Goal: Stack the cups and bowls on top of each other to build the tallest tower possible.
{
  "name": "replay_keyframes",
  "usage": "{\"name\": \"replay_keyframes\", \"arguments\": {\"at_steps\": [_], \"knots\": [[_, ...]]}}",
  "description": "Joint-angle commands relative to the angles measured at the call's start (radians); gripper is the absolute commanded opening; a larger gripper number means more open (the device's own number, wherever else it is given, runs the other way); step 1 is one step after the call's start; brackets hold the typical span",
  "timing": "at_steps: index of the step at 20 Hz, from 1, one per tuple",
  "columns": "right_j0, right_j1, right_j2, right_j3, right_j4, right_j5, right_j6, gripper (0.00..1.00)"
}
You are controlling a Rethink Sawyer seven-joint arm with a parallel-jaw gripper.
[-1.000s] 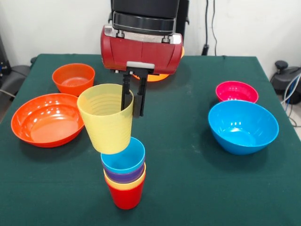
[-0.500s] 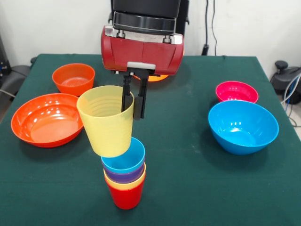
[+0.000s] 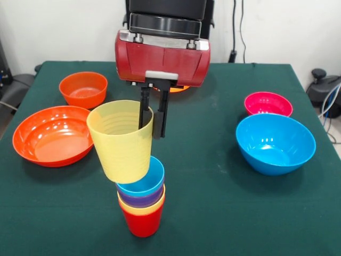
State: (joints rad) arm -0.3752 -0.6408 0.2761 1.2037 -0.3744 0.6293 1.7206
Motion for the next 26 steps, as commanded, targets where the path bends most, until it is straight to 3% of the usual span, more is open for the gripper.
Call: {"name": "replay_keyframes", "arguments": {"at_steps": [1,13,26], "knots": [[0.029,0.037,0.048,0.105,-0.020,-0.026,-0.003,0.00],[0.034,0.039,0.039,0.116,0.002,-0.010,0.027,0.00],[0.039,0.046,0.039,0.125,-0.016,-0.057,0.031,0.00]]}}
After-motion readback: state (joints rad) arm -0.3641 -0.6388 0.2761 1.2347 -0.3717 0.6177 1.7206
